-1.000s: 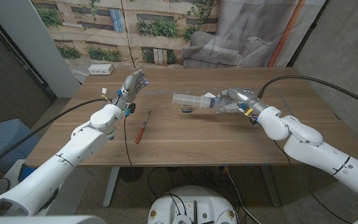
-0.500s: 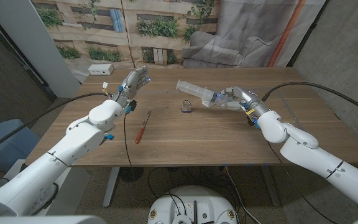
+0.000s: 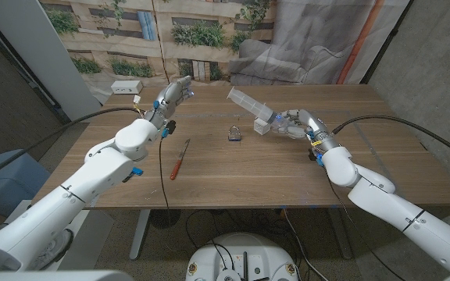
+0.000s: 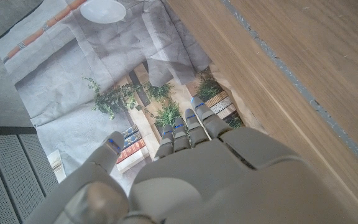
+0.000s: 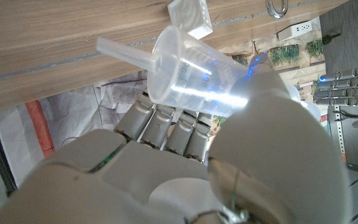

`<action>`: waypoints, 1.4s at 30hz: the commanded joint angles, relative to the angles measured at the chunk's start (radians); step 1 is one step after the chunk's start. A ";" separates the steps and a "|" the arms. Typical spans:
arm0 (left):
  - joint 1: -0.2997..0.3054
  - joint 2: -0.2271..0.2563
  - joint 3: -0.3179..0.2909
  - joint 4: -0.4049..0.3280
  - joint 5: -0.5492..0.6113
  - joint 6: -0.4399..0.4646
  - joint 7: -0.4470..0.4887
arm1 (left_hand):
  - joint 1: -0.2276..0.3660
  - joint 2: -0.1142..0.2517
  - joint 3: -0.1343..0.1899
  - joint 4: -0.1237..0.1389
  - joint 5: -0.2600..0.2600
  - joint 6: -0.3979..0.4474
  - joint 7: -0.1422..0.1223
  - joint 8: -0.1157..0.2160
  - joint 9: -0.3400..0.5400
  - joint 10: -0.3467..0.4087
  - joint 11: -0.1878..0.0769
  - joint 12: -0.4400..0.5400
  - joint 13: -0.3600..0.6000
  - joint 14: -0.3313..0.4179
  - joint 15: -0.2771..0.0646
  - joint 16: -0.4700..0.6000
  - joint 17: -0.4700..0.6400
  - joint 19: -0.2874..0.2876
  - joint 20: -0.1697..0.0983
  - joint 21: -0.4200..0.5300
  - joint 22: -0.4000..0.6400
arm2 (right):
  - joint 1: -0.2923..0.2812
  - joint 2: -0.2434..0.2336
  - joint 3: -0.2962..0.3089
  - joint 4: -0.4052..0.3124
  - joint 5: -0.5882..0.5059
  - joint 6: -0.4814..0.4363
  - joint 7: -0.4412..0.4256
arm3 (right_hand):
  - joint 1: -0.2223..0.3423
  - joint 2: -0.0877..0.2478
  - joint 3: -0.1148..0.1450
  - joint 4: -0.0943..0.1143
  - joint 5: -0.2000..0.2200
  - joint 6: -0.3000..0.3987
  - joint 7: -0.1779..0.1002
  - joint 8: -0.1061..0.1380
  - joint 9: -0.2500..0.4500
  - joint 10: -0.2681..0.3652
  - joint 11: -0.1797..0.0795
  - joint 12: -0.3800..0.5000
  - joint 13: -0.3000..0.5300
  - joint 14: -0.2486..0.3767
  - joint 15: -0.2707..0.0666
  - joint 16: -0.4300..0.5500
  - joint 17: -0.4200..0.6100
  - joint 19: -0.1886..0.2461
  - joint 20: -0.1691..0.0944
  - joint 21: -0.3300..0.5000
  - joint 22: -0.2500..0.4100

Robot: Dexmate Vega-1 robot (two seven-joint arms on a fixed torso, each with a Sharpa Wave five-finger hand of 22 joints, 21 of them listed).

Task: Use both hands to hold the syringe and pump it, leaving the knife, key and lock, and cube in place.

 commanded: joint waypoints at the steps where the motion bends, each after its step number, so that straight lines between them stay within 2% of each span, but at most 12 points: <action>1: -0.060 -0.004 0.026 -0.012 0.039 0.009 -0.043 | 0.010 0.076 0.012 -0.004 -0.001 0.010 -0.001 0.007 0.003 0.005 -0.008 0.001 0.004 -0.004 -0.005 -0.004 0.002 0.001 0.001 -0.002 0.005 | -0.005 0.055 -0.002 0.077 0.081 0.125 -0.082 | 0.070 0.185 0.004 0.001 0.003 0.044 -0.037 0.002 0.004 0.007 -0.001 0.005 0.001 0.007 -0.115 -0.003 0.005 0.004 -0.085 0.008 0.000; 15: -0.151 -0.012 0.081 0.004 0.086 -0.012 -0.133 | 0.012 0.070 0.015 -0.012 -0.003 0.018 -0.004 0.006 0.003 0.006 -0.027 -0.001 0.004 -0.010 -0.017 -0.005 0.001 -0.005 -0.005 -0.005 0.005 | 0.028 0.117 -0.034 0.155 0.077 0.216 -0.133 | 0.072 0.188 0.005 0.000 0.004 0.047 -0.038 -0.002 0.005 0.007 -0.001 0.004 0.002 0.008 -0.113 -0.007 0.007 -0.001 -0.086 0.007 0.001; 24: -0.192 0.012 0.107 -0.001 0.148 -0.033 -0.190 | 0.010 0.062 0.015 -0.018 -0.004 0.022 -0.013 0.004 0.002 0.003 -0.040 -0.004 0.002 -0.016 -0.038 -0.005 0.002 -0.018 -0.026 -0.008 0.004 | 0.058 0.141 -0.050 0.197 0.083 0.258 -0.128 | 0.070 0.190 0.004 0.001 0.003 0.045 -0.038 -0.006 0.005 0.001 -0.001 0.001 0.002 0.006 -0.112 -0.010 0.008 -0.003 -0.086 0.007 0.001; 25: -0.195 0.013 0.111 0.001 0.161 -0.043 -0.192 | 0.009 0.061 0.014 -0.018 -0.004 0.024 -0.016 0.003 0.002 0.001 -0.052 -0.006 0.002 -0.016 -0.043 -0.005 0.002 -0.020 -0.028 -0.009 0.004 | 0.059 0.144 -0.051 0.199 0.083 0.257 -0.128 | 0.070 0.190 0.004 0.001 0.003 0.044 -0.038 -0.007 0.005 0.001 -0.001 0.001 0.002 0.006 -0.112 -0.011 0.009 -0.003 -0.086 0.007 0.001; 26: -0.197 0.014 0.115 0.004 0.176 -0.054 -0.193 | 0.008 0.061 0.014 -0.018 -0.004 0.024 -0.017 0.003 0.002 0.001 -0.052 -0.006 0.001 -0.017 -0.045 -0.005 0.002 -0.022 -0.031 -0.009 0.004 | 0.062 0.146 -0.052 0.204 0.085 0.262 -0.127 | 0.070 0.190 0.004 0.001 0.003 0.044 -0.038 -0.007 0.005 0.001 -0.001 0.001 0.002 0.006 -0.112 -0.011 0.009 -0.003 -0.086 0.007 0.001; 37: -0.241 0.049 0.147 -0.002 0.292 -0.072 -0.261 | -0.007 0.063 0.008 -0.005 -0.004 0.021 -0.044 -0.003 0.000 -0.013 -0.083 -0.012 -0.001 -0.042 -0.077 -0.006 0.006 -0.062 -0.050 -0.017 0.004 | 0.077 0.152 -0.057 0.225 0.090 0.267 -0.121 | 0.062 0.189 0.000 0.006 0.002 0.046 -0.036 -0.011 0.006 0.000 0.002 0.001 0.002 0.005 -0.108 -0.014 0.011 -0.004 -0.085 0.008 0.001; 42: -0.250 0.053 0.151 0.004 0.319 -0.093 -0.285 | -0.012 0.063 0.006 0.001 -0.004 0.019 -0.047 -0.004 0.000 -0.016 -0.087 -0.013 -0.001 -0.045 -0.082 -0.005 0.006 -0.074 -0.055 -0.018 0.004 | 0.083 0.158 -0.059 0.242 0.098 0.281 -0.119 | 0.061 0.190 0.000 0.006 0.003 0.047 -0.037 -0.011 0.006 -0.001 0.003 0.000 0.002 0.005 -0.110 -0.014 0.011 -0.004 -0.085 0.008 0.001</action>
